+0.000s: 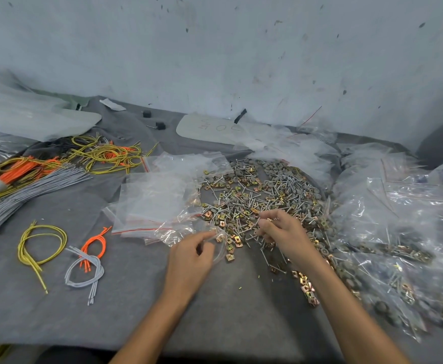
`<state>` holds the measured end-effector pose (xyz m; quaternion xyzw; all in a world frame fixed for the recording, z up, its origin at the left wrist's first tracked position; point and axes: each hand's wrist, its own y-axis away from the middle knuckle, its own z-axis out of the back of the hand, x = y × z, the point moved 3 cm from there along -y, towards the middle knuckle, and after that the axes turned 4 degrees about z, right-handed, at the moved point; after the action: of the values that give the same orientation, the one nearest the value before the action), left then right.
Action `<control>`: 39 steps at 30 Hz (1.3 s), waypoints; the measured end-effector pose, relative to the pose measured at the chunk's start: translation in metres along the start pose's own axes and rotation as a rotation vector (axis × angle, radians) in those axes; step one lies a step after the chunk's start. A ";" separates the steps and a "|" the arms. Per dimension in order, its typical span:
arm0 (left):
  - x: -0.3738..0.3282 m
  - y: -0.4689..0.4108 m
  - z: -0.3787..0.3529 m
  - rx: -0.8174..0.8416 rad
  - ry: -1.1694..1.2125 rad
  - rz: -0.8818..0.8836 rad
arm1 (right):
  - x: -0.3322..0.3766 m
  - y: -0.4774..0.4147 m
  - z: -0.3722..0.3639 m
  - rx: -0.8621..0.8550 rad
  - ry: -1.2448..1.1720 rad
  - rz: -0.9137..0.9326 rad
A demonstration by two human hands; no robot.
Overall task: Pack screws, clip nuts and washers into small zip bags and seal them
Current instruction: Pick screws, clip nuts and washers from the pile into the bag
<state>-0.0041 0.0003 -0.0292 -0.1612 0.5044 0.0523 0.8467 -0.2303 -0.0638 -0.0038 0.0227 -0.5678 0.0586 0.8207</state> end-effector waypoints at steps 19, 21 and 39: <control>0.006 -0.001 -0.002 -0.002 0.033 0.043 | 0.022 0.035 -0.099 0.106 0.731 0.388; 0.006 -0.001 -0.002 -0.004 0.040 0.042 | 0.024 0.035 -0.092 0.056 0.646 0.399; 0.004 0.000 -0.001 -0.002 0.078 0.049 | 0.000 -0.028 -0.018 0.036 0.795 0.124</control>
<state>-0.0032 0.0002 -0.0327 -0.1513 0.5408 0.0671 0.8247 -0.2099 -0.0894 -0.0092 -0.0217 -0.2052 0.1220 0.9709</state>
